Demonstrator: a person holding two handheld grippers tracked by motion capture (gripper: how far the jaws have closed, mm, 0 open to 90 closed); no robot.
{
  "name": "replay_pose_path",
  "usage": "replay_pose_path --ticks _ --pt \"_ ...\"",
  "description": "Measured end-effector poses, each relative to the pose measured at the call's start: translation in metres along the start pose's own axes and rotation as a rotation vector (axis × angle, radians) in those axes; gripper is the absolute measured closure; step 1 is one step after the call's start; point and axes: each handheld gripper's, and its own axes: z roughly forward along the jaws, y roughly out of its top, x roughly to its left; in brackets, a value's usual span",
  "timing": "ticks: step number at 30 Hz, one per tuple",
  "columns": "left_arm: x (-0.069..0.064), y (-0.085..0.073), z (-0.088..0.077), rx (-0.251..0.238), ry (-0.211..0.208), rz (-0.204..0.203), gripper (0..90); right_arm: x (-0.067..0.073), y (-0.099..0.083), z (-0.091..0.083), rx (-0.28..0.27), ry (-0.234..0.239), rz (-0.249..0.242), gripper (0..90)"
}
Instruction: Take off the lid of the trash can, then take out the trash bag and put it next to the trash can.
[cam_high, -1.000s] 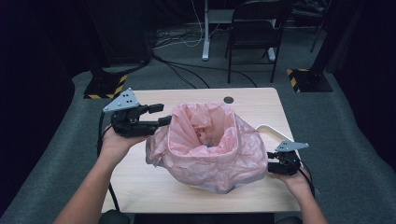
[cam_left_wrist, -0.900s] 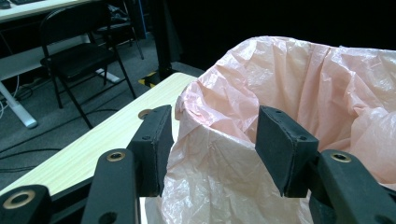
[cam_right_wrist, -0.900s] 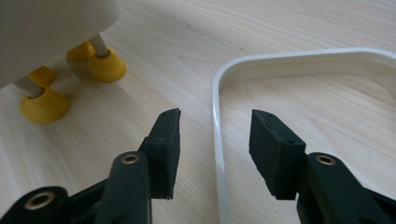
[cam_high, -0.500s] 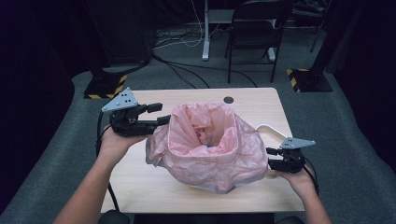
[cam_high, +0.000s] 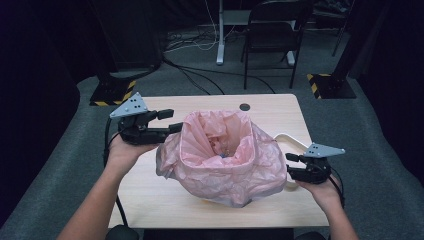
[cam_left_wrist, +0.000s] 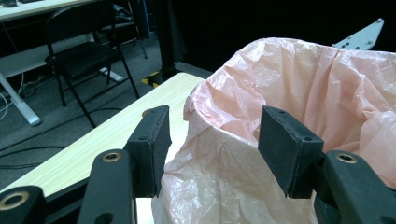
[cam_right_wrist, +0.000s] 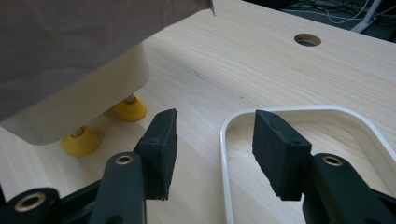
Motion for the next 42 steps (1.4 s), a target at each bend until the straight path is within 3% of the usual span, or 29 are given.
replay_pose_path --ticks 5,19,32,42 --pt "0.0 0.002 0.003 0.004 -0.002 0.001 43.3 0.002 0.005 -0.007 0.015 0.002 -0.013 47.6" --pt "0.004 0.005 0.02 0.029 -0.013 -0.011 42.9 0.004 0.022 -0.027 -0.013 -0.01 -0.035 47.3" --pt "0.011 0.006 0.044 0.069 -0.032 -0.034 44.0 0.009 0.032 -0.041 -0.039 -0.015 -0.068 47.2" --pt "0.014 0.006 0.055 0.089 -0.066 -0.035 52.9 0.016 0.036 -0.051 -0.059 -0.021 -0.086 47.3"
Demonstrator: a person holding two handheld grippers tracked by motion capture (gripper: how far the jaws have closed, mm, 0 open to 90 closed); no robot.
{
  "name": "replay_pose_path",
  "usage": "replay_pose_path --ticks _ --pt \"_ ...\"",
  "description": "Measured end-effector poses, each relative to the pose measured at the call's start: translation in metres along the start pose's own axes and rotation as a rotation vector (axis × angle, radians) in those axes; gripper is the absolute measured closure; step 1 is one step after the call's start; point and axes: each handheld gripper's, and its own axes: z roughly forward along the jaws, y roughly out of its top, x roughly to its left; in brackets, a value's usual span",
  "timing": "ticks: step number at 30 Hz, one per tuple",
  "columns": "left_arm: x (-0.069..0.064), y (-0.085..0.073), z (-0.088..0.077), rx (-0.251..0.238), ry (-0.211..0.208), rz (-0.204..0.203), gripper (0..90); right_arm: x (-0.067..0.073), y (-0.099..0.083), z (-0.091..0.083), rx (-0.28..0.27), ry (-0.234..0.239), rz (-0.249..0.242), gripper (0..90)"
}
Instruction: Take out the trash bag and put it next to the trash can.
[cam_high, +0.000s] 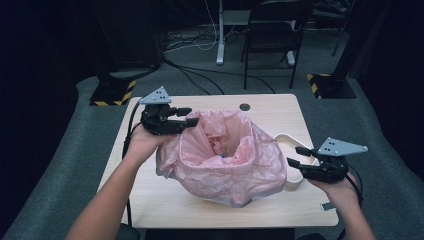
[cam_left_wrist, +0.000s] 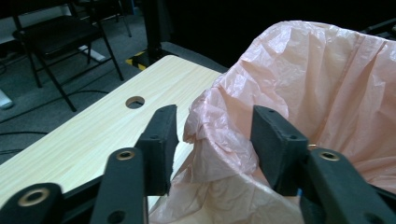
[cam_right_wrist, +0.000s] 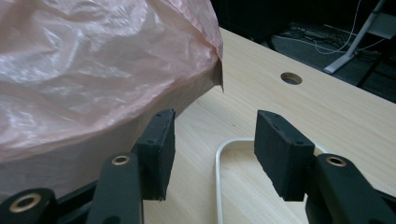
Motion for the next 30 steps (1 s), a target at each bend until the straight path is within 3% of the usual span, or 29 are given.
replay_pose_path --ticks 7,13,30 --pt "-0.001 0.003 0.004 0.016 -0.006 0.012 62.9 0.009 0.011 -0.01 -0.024 0.003 -0.032 47.2" --pt "-0.003 0.006 0.005 0.03 0.02 0.039 71.6 0.018 0.021 -0.019 -0.048 0.011 -0.064 47.2" --pt "-0.006 0.016 -0.002 0.012 0.061 0.077 80.4 0.047 0.05 -0.026 -0.104 0.115 -0.136 44.3"
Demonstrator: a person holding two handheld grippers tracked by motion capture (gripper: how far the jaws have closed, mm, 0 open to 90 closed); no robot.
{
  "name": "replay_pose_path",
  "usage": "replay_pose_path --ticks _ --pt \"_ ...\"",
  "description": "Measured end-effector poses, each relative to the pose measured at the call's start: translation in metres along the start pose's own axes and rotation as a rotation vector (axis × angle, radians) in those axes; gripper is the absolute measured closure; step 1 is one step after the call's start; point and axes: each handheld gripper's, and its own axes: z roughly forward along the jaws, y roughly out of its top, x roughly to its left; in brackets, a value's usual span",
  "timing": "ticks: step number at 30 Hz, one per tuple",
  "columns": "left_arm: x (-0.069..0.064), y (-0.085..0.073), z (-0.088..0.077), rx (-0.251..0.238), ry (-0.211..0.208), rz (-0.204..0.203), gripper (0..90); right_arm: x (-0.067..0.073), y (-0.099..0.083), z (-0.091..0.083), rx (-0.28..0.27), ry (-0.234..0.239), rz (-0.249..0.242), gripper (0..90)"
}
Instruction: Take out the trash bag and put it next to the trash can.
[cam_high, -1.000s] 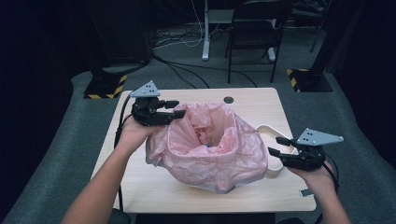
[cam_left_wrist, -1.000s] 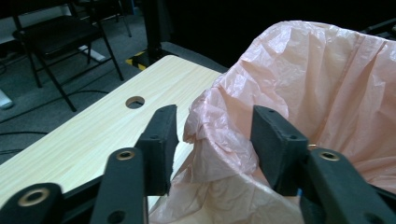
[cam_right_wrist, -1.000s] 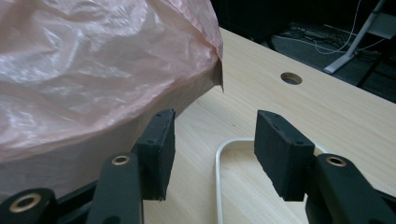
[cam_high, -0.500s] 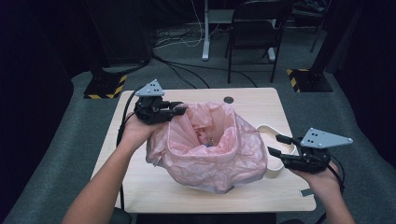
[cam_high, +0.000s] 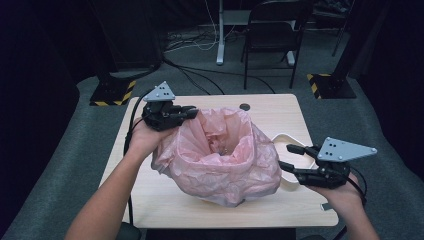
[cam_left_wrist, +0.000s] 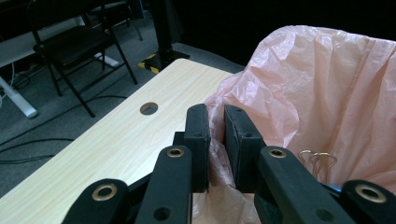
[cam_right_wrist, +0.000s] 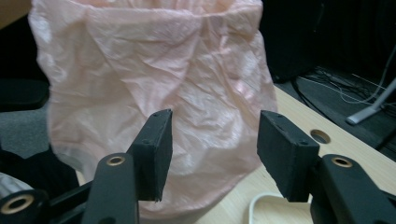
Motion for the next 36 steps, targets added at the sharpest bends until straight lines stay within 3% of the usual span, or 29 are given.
replay_pose_path --ticks 14,28,32,36 --pt "-0.001 0.001 -0.006 -0.01 0.01 0.012 82.4 0.015 0.007 0.017 -0.02 0.106 -0.006 39.6" --pt "-0.002 0.0 -0.011 -0.016 0.013 0.018 82.7 0.029 0.016 0.047 -0.001 0.166 -0.038 39.6" --pt "-0.003 -0.001 -0.013 -0.018 0.017 0.021 82.9 0.03 0.017 0.05 0.001 0.174 -0.045 44.0" --pt "-0.002 -0.001 -0.015 -0.018 0.016 0.02 83.1 0.031 0.018 0.048 -0.008 0.194 -0.065 56.3"
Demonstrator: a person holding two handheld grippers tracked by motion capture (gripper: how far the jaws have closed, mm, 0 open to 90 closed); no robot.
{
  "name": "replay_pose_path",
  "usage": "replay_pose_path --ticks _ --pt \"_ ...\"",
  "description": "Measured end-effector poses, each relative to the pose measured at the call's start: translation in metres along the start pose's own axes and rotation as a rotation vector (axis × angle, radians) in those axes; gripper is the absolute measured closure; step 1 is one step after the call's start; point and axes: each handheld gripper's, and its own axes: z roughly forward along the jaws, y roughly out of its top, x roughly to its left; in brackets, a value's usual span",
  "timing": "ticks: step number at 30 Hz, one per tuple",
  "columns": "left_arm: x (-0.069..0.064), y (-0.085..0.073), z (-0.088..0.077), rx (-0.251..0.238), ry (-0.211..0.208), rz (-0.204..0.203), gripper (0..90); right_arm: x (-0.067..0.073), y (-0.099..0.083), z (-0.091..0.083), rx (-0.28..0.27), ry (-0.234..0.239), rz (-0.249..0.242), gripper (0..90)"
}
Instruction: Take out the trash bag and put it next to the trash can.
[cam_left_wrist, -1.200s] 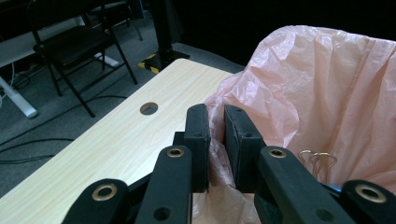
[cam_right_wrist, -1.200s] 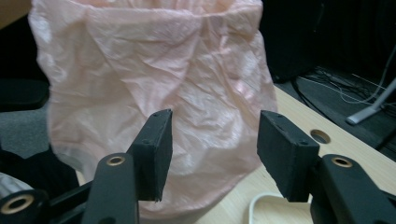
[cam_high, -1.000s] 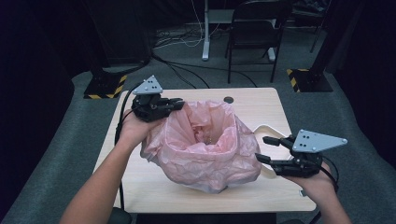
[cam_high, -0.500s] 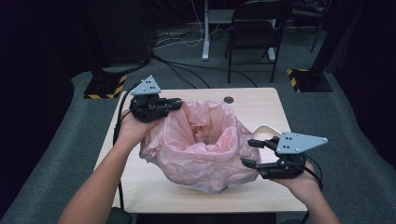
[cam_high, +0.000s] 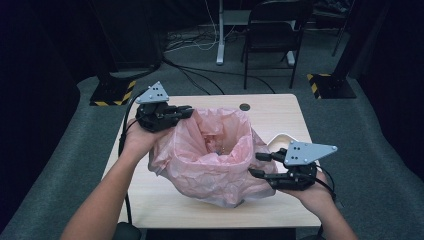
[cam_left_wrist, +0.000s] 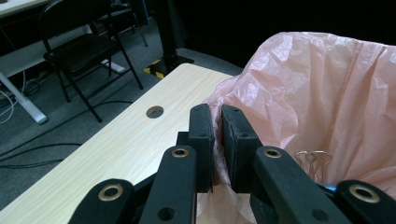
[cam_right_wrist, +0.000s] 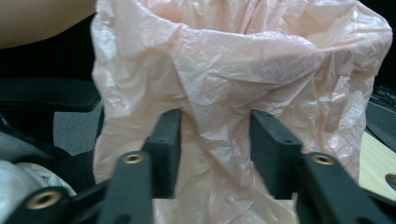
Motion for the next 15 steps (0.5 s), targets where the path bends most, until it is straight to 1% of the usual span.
replay_pose_path --ticks 5,10,12,15 --pt "0.0 0.0 -0.001 -0.009 -0.003 -0.002 83.7 0.002 0.002 -0.005 -0.014 -0.003 -0.026 72.5" --pt "-0.001 0.002 -0.003 -0.018 -0.008 0.005 84.5 0.002 0.002 -0.007 -0.013 -0.02 -0.044 84.9" --pt "-0.002 0.003 -0.004 -0.021 -0.007 0.009 84.7 0.002 0.002 -0.009 -0.017 -0.027 -0.051 88.0" --pt "-0.003 0.005 -0.005 -0.027 -0.008 0.016 85.3 0.0 0.002 -0.012 -0.021 -0.031 -0.049 88.9"
